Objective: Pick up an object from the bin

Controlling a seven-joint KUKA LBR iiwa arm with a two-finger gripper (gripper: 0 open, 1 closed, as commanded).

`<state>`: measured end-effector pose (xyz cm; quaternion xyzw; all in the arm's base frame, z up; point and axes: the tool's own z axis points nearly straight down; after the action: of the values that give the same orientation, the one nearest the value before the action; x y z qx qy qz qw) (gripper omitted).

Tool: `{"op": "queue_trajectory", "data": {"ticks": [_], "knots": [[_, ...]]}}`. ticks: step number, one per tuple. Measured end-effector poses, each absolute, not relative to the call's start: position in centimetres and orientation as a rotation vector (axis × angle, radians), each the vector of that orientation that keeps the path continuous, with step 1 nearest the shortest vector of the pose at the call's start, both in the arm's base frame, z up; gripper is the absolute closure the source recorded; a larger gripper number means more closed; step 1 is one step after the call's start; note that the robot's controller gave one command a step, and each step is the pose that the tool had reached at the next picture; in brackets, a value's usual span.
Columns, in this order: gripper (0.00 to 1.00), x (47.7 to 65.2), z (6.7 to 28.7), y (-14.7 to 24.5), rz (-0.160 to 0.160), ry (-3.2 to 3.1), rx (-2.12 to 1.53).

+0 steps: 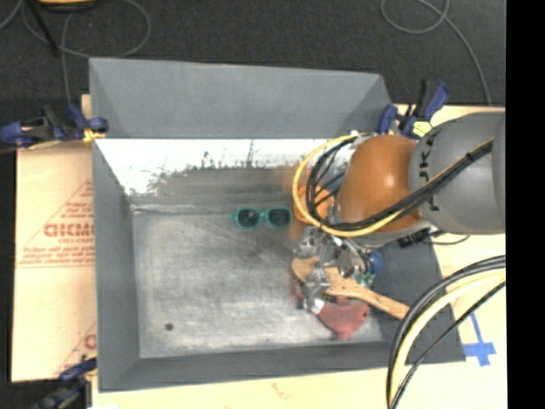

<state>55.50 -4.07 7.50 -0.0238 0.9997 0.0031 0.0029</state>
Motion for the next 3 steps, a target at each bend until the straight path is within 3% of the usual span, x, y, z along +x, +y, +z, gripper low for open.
{"op": "queue_trajectory", "data": {"ticks": [1,2,3], "knots": [[1.0,55.5,7.5,-4.1,0.01,3.135,-0.073],[1.0,55.7,26.8,-3.7,-0.003,3.129,-0.157],[1.0,55.7,26.5,-3.7,-0.001,3.133,-0.155]]}}
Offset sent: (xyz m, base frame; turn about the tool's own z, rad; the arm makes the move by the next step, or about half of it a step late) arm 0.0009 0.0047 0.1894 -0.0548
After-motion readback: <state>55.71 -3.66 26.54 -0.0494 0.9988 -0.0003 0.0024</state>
